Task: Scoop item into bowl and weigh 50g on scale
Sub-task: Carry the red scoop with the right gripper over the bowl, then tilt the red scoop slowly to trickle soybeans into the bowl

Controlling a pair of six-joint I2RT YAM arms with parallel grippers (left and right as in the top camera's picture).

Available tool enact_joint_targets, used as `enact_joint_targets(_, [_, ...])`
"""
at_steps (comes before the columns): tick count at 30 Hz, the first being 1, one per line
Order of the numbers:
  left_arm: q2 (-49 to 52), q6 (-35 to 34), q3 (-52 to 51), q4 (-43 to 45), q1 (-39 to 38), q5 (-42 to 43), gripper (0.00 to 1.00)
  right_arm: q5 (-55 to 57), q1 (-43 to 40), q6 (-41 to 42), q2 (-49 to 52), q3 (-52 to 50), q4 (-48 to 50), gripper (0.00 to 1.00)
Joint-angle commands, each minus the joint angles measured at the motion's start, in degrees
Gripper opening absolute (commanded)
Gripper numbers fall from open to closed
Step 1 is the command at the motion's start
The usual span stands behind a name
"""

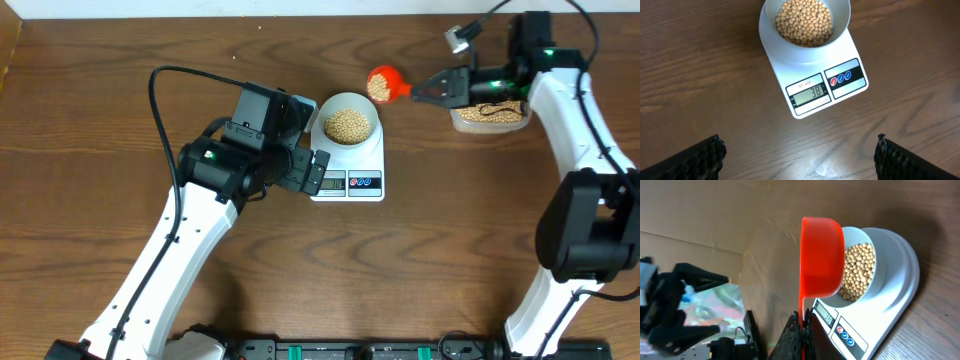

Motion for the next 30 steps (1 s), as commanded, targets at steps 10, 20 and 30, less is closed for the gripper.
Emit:
enact_joint_targets(10, [-0.31,-0.48,0.42,-0.15,0.13,0.48,0.97,16.22,8.66,3.10,0.92,0.28,2.38,0.01])
enact_joint_targets(20, [-0.31,-0.48,0.42,-0.15,0.13,0.48,0.97,29.18,13.92,2.89,-0.20,0.33,2.78,0.01])
enact_joint_targets(30, [-0.31,-0.48,0.42,-0.15,0.13,0.50,0.97,39.41,17.73,1.86,-4.44,0.33,3.52,0.01])
